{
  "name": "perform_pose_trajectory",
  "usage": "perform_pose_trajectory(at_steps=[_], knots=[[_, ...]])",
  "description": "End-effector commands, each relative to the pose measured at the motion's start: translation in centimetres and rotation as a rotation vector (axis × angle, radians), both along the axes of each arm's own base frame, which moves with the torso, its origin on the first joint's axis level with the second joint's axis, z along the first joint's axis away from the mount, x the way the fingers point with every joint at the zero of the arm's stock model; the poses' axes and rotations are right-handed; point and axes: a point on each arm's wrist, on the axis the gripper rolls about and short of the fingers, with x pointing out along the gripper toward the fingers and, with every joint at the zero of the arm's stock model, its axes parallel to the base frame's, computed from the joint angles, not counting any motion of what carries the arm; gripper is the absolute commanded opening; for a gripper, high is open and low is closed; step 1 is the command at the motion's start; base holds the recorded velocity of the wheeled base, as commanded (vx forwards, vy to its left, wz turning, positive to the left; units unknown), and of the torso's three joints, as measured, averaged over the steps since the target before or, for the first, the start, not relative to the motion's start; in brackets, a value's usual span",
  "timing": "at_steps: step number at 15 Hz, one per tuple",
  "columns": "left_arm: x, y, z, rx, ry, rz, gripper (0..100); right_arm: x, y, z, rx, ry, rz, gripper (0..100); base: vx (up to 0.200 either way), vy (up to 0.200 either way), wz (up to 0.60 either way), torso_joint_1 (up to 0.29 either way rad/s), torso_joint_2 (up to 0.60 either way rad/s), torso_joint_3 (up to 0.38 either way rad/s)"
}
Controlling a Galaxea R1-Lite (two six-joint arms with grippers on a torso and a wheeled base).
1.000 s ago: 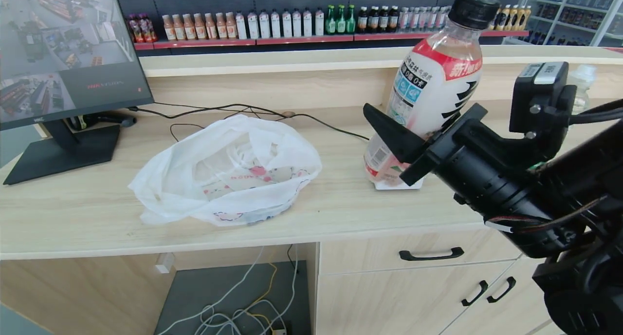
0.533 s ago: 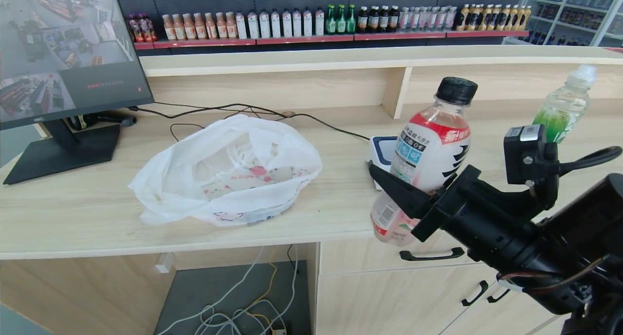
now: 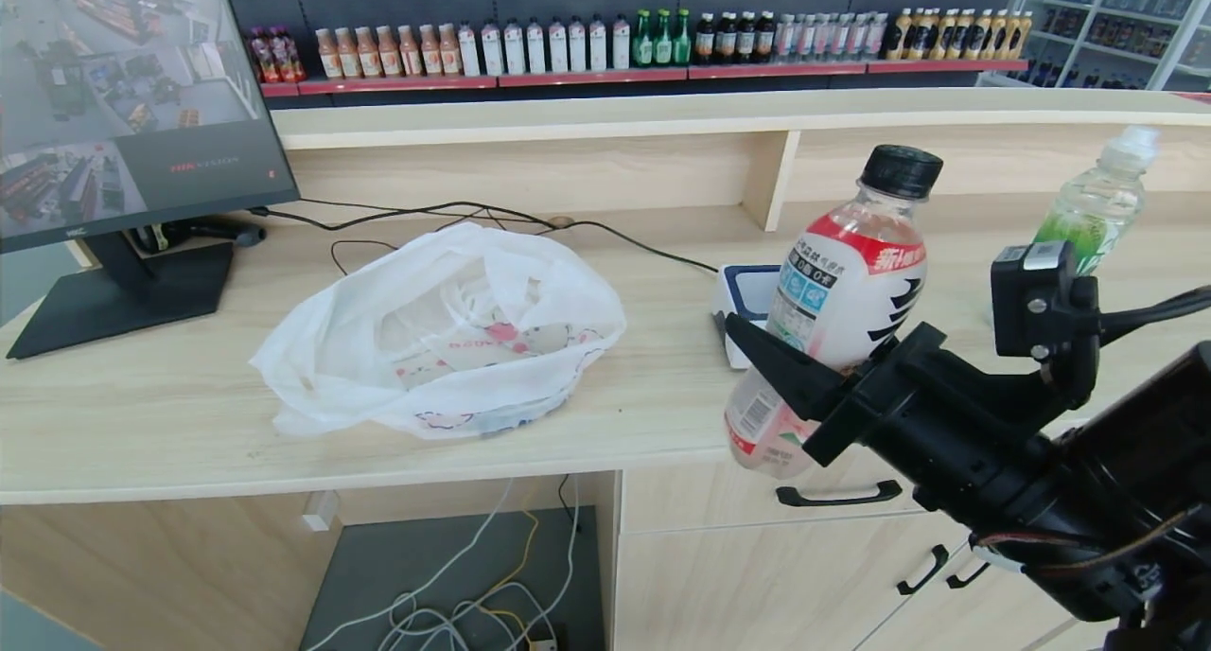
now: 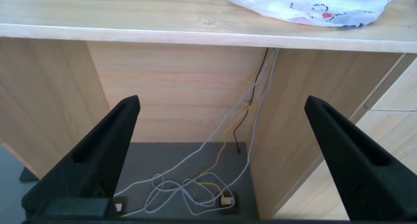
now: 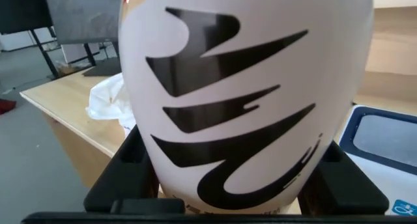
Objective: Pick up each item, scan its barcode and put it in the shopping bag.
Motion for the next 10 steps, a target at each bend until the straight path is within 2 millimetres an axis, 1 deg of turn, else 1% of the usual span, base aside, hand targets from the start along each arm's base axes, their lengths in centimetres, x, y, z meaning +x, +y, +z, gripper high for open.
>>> perform_pose_trajectory(at_steps=[1, 6, 10], knots=[[0.0, 0.0, 0.0, -0.001, 0.000, 0.000, 100, 0.8, -0.4, -0.2, -0.003, 0.005, -0.031, 0, 0.000, 0.200, 0.00, 0.002, 0.00, 0.007], [0.0, 0.0, 0.0, -0.001, 0.000, 0.000, 100, 0.7, -0.6, 0.6, 0.021, -0.019, -0.034, 0, 0.000, 0.200, 0.00, 0.002, 0.01, 0.002], [0.0, 0.0, 0.0, -0.001, 0.000, 0.000, 100, 0.7, -1.0, 0.9, 0.030, -0.024, -0.043, 0, 0.000, 0.200, 0.00, 0.001, 0.01, 0.000]])
